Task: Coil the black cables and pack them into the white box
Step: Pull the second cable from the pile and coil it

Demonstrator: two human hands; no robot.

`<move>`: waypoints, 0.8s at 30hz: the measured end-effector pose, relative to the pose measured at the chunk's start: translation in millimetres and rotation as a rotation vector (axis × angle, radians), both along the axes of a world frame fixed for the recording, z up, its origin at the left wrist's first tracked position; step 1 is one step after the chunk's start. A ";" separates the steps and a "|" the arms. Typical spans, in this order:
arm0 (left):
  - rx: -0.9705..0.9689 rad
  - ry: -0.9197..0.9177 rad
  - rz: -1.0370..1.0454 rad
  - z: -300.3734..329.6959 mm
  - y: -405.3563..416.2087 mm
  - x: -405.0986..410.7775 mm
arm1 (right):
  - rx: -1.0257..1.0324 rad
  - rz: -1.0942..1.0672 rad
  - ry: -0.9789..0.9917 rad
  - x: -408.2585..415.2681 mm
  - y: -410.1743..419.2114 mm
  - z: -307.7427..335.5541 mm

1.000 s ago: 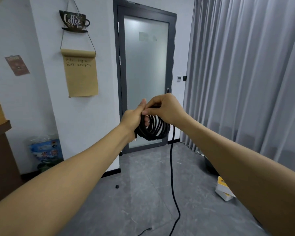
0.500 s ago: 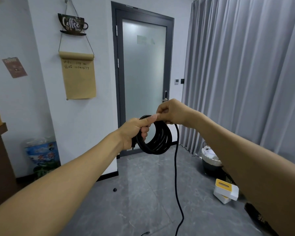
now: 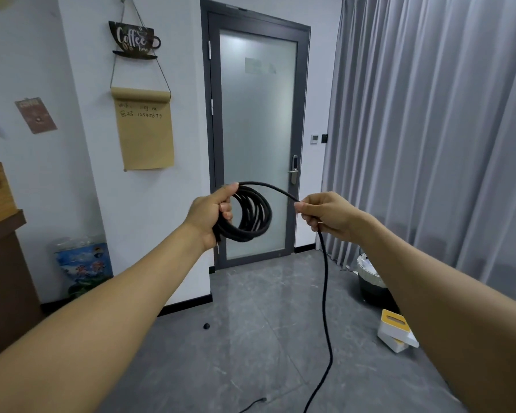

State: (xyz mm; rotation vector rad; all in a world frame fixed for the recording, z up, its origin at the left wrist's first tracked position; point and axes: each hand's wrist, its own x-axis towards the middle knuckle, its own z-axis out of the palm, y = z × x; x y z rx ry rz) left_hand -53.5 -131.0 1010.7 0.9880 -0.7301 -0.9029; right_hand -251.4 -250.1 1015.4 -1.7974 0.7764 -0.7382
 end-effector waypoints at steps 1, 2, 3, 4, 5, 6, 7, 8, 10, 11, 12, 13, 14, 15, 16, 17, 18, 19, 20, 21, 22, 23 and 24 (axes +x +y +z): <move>-0.016 0.029 0.042 1.5 1.4 4.8 | -0.004 -0.040 0.010 -3.7 -1.7 -5.1; -0.026 0.051 0.089 3.2 3.2 11.1 | -0.019 -0.087 0.026 -8.0 -4.0 -10.1; -0.036 0.070 0.143 5.0 5.0 18.6 | -0.041 -0.137 0.043 -12.9 -6.1 -14.7; -0.044 0.085 0.201 6.7 6.9 26.5 | -0.062 -0.185 0.053 -17.9 -8.4 -19.2; -0.050 0.096 0.257 8.2 8.8 33.6 | -0.080 -0.225 0.051 -22.2 -9.9 -23.0; -0.050 0.102 0.310 9.0 10.4 39.7 | -0.105 -0.256 0.049 -24.8 -11.2 -25.0; -0.046 0.103 0.359 9.2 11.6 44.0 | -0.142 -0.282 0.059 -25.7 -11.4 -25.2; -0.036 0.087 0.406 8.7 11.9 46.4 | -0.190 -0.308 0.079 -24.1 -11.6 -23.7; -0.018 -0.010 0.499 7.4 9.6 46.0 | -0.314 -0.358 0.137 -14.7 -8.2 -15.0; -0.014 -0.082 0.542 6.7 7.1 43.5 | -0.390 -0.375 0.184 -7.7 -4.4 -9.1; -0.014 -0.155 0.583 6.2 4.5 40.6 | -0.481 -0.381 0.260 0.1 1.0 -3.1; -0.020 -0.216 0.618 5.8 1.7 37.6 | -0.587 -0.373 0.364 8.4 8.3 3.1; -0.025 -0.270 0.646 5.8 -1.0 34.8 | -0.706 -0.353 0.476 16.6 17.9 9.3; -0.022 -0.322 0.668 6.1 -3.2 32.2 | -0.821 -0.321 0.570 24.4 28.1 15.0; -0.010 -0.372 0.685 6.5 -4.8 29.7 | -0.921 -0.277 0.639 31.3 37.6 20.3; 0.002 -0.410 0.693 6.7 -6.1 27.4 | -0.991 -0.222 0.682 37.0 46.8 25.9; 0.008 -0.431 0.691 6.7 -7.3 25.2 | -1.025 -0.164 0.704 41.6 55.0 31.6; 0.011 -0.442 0.685 6.7 -8.3 22.9 | -1.035 -0.104 0.710 44.9 63.1 37.5; 0.014 -0.455 0.680 6.2 -9.4 21.2 | -1.023 -0.047 0.702 47.5 69.5 43.0; 0.016 -0.474 0.675 5.8 -10.3 19.0 | -0.996 0.003 0.684 49.6 73.6 47.9; 0.018 -0.493 0.667 5.8 -11.0 16.7 | -0.958 0.052 0.654 51.2 75.9 52.0; 0.018 -0.504 0.650 5.8 -12.2 14.8 | -0.909 0.103 0.609 53.0 75.8 55.0; 0.017 -0.512 0.627 6.6 -12.8 11.8 | -0.851 0.158 0.549 54.4 74.7 56.9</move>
